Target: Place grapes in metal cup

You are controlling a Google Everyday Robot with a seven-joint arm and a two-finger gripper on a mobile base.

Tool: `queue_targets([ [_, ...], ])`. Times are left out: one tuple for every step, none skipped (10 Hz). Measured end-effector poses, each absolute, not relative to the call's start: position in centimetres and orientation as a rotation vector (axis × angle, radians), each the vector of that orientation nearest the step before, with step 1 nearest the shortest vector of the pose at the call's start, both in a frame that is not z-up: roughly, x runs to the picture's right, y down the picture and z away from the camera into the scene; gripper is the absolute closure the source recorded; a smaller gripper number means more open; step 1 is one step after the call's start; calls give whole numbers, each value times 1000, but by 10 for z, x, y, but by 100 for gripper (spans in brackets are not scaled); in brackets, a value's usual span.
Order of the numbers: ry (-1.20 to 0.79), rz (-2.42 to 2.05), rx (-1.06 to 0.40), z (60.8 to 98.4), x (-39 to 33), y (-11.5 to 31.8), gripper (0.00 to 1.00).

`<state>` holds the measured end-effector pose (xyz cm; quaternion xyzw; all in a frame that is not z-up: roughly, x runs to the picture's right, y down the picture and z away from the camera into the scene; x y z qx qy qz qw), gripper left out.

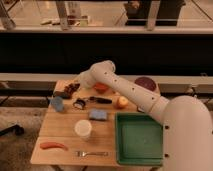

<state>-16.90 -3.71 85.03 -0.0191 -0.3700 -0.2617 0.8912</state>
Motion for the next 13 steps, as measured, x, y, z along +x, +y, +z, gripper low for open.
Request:
queue_targets([
  [-773,-546,-30,855,-172,-42,99],
  [-778,-546,-18,864,-173,-51,99],
  [-783,-545,-13,869,-174,-56,99],
  [-784,-544,-9,874,-173,-61,99],
  [-786,-545,-7,879,-174,-64,99],
  [-789,-545,-1,885,-176,-68,99],
  [-791,-540,5,889,-175,-71,99],
  [-790,-531,13,893,-171,-74,99],
  [-788,-522,23,897,-166,-78,99],
  [-788,-520,29,900,-167,-81,99],
  [-790,-520,32,902,-169,-83,99],
  [-792,-518,37,907,-170,-86,99],
  [-796,-516,42,910,-169,-88,99],
])
